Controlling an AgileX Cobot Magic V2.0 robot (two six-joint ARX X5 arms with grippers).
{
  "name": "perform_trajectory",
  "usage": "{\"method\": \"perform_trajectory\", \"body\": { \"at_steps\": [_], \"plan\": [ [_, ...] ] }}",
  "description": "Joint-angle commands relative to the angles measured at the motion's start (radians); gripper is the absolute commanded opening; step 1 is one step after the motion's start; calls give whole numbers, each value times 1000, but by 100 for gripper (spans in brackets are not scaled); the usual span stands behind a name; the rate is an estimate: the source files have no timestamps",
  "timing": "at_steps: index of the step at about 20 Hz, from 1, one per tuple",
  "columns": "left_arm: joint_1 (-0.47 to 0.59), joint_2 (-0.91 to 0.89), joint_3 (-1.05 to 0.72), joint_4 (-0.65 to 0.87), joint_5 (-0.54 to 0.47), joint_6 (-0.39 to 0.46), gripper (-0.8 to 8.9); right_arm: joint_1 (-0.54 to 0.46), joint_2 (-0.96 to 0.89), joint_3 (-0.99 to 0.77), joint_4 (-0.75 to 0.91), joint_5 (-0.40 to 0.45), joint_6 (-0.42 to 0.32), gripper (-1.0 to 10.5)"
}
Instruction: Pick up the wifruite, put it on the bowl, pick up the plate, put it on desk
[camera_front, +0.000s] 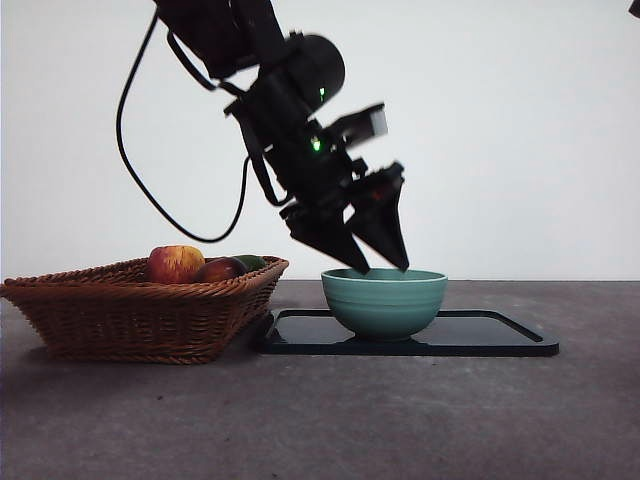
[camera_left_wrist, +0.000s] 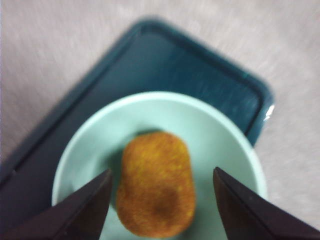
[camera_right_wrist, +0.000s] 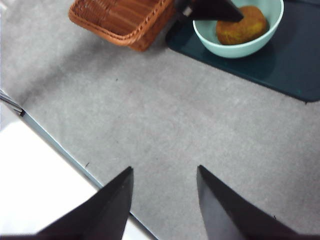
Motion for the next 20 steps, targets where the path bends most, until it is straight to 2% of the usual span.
{"method": "perform_trajectory", "body": {
  "at_steps": [1, 14, 16, 18, 20],
  "plan": [
    [-14, 36, 28, 21, -8, 31, 318, 5, 6, 8, 6, -3, 1, 203],
    [-32, 92, 28, 45, -30, 46, 313, 5, 6, 8, 6, -2, 1, 203],
    [-34, 92, 28, 45, -38, 46, 270, 5, 6, 8, 7, -2, 0, 203],
    [-34, 92, 28, 45, -41, 45, 157, 5, 6, 8, 7, -2, 0, 203],
    [-34, 92, 28, 45, -41, 44, 140, 5, 6, 8, 7, 0, 0, 203]
  ]
}}
